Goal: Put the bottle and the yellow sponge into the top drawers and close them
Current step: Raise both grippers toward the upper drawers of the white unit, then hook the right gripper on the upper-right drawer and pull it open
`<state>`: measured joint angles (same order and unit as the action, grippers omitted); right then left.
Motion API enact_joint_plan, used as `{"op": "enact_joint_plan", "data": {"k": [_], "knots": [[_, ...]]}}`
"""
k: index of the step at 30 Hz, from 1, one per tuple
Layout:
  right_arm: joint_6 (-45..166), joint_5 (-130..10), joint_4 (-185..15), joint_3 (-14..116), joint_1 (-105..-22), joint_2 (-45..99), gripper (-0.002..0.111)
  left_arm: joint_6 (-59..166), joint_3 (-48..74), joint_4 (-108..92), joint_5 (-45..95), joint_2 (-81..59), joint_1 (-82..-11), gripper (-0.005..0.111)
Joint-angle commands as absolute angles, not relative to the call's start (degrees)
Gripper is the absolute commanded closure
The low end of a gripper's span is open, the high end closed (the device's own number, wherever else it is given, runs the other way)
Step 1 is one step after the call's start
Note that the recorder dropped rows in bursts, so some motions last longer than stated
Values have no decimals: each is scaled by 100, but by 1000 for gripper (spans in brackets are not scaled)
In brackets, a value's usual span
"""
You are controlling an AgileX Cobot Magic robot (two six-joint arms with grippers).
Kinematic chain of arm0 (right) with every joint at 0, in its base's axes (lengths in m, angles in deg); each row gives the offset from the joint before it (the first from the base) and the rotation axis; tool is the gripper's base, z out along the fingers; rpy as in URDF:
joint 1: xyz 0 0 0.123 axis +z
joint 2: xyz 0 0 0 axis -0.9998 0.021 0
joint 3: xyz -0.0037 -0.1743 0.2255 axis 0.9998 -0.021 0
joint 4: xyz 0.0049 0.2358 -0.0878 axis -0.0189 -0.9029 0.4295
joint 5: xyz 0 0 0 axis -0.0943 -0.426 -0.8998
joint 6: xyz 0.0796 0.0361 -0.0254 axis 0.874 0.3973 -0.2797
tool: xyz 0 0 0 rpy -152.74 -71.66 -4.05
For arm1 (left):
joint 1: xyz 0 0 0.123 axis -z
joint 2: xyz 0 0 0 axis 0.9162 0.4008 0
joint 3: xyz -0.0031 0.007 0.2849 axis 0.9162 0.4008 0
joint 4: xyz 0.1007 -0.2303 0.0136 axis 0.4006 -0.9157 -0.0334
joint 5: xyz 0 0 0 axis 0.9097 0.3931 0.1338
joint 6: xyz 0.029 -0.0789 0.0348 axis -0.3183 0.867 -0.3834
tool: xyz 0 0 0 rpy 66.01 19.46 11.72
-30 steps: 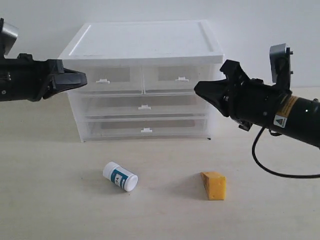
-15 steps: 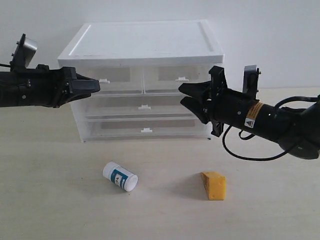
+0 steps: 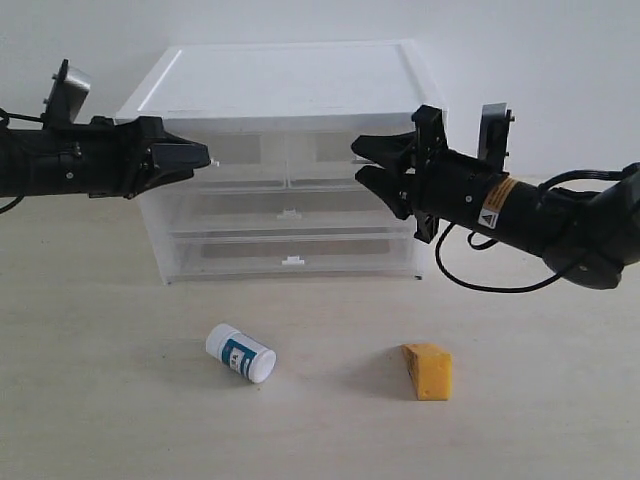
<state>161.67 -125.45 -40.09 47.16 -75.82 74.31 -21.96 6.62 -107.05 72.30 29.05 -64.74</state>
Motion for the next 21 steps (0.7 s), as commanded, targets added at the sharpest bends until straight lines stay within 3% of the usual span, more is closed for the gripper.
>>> {"op": "enact_joint_plan", "data": {"k": [1,17,21], "knots": [[16079,-12485,-4021,4790,-7627,7413,69,-2143,435,-10764,7292,3029,-6449,66],[15778,-12141,-4032,5004,-7627,7413,70,-2130,309,-10764,7414,3158,-6449,66],[15566,-12128,-4089,5004,-7627,7413,89,-2130,309,-10764,7414,3158,-6449,66]]}}
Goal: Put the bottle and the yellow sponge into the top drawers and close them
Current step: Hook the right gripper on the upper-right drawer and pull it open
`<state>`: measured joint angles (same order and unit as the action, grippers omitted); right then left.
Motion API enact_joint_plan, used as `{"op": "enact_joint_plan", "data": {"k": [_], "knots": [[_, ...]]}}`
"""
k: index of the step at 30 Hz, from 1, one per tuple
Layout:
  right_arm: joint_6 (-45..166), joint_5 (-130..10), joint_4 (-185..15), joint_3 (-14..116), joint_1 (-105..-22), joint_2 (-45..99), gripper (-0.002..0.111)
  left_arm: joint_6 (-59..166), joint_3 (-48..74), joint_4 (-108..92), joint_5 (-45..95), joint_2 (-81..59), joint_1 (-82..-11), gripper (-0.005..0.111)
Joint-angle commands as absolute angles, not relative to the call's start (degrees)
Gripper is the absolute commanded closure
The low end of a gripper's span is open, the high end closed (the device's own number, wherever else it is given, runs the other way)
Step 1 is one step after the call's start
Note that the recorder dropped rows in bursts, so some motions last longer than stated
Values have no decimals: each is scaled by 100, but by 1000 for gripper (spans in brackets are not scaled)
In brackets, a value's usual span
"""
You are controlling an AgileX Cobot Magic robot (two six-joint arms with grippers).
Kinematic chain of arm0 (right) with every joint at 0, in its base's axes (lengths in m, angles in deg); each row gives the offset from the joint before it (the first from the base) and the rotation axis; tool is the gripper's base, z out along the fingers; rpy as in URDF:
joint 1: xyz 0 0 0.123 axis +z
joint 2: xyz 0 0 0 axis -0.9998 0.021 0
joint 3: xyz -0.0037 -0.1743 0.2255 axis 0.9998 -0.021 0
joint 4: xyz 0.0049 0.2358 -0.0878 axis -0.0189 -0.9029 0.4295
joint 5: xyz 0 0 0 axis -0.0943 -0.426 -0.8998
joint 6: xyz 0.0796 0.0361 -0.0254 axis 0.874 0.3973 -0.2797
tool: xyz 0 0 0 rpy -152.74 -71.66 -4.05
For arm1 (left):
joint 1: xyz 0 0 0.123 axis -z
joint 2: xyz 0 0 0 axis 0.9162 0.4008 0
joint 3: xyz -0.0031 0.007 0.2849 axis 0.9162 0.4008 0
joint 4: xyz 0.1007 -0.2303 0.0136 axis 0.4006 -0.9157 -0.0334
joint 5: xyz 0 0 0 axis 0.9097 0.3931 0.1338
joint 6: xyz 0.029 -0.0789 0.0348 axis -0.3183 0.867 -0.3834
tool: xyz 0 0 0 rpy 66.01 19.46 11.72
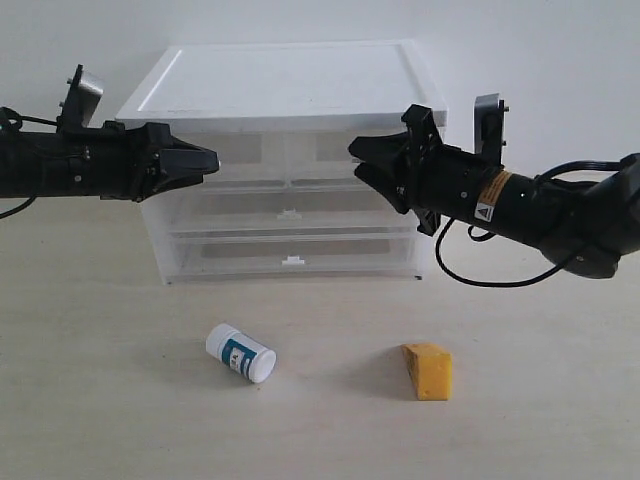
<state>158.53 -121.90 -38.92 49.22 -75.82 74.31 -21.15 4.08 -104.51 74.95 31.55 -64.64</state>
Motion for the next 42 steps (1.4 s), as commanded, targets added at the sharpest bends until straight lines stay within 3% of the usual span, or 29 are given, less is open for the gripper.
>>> {"op": "enact_joint_plan", "data": {"k": [1,5,22,42], "knots": [[15511,-12128,-4089,5004,-7627,7413,95,-2130,309,-10764,7414,3158,-6449,66],[15480,-12128,-4098,5004,-7627,7413,108,-2130,309,-10764,7414,3158,-6449,66],[15985,-12599,-3191,4978,-7627,7312,108,-2141,309,-10764,7414,3158,-6449,66],[15474,-12922,-3382,3148,-7627,6123,108,-2142,309,-10764,7420,3158,-6449,66]]}}
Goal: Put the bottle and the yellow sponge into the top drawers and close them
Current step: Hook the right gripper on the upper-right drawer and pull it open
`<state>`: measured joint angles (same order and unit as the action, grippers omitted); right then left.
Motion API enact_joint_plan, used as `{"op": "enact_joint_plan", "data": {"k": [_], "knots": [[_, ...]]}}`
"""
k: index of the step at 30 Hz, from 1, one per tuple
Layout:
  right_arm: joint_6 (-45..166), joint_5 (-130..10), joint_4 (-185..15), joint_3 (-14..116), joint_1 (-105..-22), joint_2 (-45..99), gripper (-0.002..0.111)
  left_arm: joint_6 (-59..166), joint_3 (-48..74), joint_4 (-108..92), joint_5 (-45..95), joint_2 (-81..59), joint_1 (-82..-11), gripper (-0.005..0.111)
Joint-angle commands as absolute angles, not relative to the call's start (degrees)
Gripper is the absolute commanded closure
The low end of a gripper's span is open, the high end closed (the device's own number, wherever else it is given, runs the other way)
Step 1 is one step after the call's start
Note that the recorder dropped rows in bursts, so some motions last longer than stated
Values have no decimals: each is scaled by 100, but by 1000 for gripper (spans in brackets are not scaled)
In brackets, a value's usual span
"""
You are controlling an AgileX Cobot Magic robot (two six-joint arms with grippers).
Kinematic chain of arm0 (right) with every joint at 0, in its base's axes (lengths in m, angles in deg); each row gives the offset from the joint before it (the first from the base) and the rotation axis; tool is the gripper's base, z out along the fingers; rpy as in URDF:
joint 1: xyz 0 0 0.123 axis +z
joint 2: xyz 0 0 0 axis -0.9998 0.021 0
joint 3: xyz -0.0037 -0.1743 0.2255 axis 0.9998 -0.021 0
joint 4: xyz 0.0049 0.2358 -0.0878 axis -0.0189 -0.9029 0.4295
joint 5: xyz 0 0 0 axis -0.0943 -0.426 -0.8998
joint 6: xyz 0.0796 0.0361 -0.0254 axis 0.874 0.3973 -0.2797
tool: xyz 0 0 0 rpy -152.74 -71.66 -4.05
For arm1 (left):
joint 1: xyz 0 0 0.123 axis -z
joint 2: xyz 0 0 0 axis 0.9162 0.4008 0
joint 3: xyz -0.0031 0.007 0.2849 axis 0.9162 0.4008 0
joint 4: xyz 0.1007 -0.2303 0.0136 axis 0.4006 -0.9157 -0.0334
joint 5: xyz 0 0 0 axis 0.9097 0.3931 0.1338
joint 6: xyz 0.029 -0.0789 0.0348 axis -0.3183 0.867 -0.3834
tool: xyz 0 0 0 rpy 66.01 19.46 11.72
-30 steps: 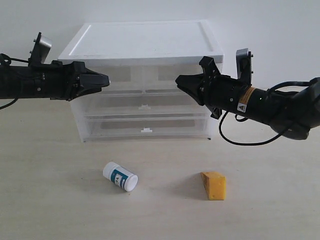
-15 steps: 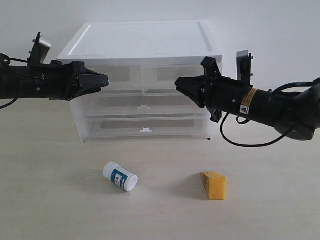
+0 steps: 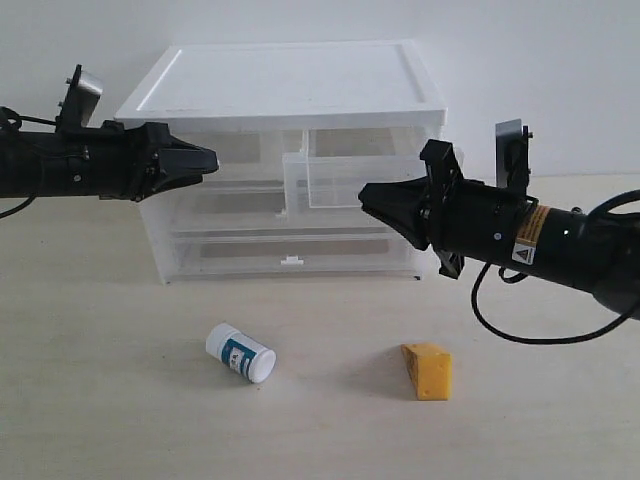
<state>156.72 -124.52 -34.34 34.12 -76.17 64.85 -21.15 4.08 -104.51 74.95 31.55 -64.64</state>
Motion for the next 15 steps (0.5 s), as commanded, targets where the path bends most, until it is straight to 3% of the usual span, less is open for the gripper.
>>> {"op": "enact_joint_plan", "data": {"k": [1,15], "knots": [[15445,-12983,-3382,3051,-7627,6064,108,-2142,309,-10764,7420,3158,-6449,66],[15311,-12895,-3234,2457,-7614,5773,108,-2169,309,-10764,7420,3158,-6449,66]]}}
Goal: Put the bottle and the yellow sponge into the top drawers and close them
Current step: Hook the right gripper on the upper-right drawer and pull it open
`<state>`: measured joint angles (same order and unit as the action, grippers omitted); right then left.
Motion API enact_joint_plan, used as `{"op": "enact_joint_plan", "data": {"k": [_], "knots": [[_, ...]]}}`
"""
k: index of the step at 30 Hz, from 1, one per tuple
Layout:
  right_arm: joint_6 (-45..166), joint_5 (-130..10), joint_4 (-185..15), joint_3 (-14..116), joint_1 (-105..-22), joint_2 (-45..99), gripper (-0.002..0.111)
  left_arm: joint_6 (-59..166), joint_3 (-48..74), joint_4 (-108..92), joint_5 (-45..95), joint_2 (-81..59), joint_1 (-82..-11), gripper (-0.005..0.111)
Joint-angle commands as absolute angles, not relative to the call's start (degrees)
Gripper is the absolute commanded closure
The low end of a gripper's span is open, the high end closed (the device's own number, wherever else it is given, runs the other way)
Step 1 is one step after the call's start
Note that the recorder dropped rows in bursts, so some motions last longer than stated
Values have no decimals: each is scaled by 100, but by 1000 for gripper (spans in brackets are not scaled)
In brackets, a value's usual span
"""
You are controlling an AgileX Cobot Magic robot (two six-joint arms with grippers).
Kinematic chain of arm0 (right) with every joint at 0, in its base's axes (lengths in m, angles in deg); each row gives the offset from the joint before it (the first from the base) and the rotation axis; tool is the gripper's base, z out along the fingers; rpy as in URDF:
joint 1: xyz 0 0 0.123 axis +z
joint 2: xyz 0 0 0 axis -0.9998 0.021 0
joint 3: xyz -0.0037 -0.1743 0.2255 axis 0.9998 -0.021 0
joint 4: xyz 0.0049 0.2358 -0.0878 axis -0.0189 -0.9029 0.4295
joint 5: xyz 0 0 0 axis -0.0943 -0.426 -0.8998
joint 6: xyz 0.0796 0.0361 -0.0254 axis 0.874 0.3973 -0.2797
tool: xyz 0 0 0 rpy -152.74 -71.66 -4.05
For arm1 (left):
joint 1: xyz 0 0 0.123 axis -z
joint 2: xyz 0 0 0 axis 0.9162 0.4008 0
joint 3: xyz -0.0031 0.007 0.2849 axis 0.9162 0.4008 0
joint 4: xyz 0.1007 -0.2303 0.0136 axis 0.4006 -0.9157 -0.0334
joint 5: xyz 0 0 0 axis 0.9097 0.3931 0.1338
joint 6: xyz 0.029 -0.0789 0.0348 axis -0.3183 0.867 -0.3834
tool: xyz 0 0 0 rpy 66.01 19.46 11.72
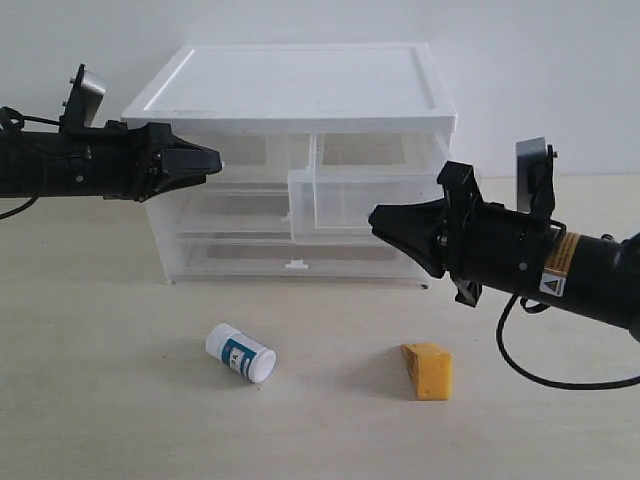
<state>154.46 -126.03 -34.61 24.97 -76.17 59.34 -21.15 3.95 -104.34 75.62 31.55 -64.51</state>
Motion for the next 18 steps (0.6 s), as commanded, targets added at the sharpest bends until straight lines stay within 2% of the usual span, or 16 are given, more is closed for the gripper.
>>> {"op": "enact_joint_plan", "data": {"k": [1,13,15,16,18], "knots": [[15332,-12906,-3207,2457,-7614,5784,108,-2169,309,-10764,7420,3158,-6449,66],[15528,-12921,-2765,2457,-7614,5784,107,-2169,309,-10764,7376,3158,-6449,66],[15510,-12895,-2697,2457,-7625,5784,96,-2169,309,-10764,7376,3158,-6449,66],[15549,-12907,-2697,2457,-7625,5784,81,-2169,309,-10764,7376,3158,-6449,66],[15549,-12907,-2697,2457,-7625,5784,60,-2169,309,-10764,7376,3158,-6449,66]]}}
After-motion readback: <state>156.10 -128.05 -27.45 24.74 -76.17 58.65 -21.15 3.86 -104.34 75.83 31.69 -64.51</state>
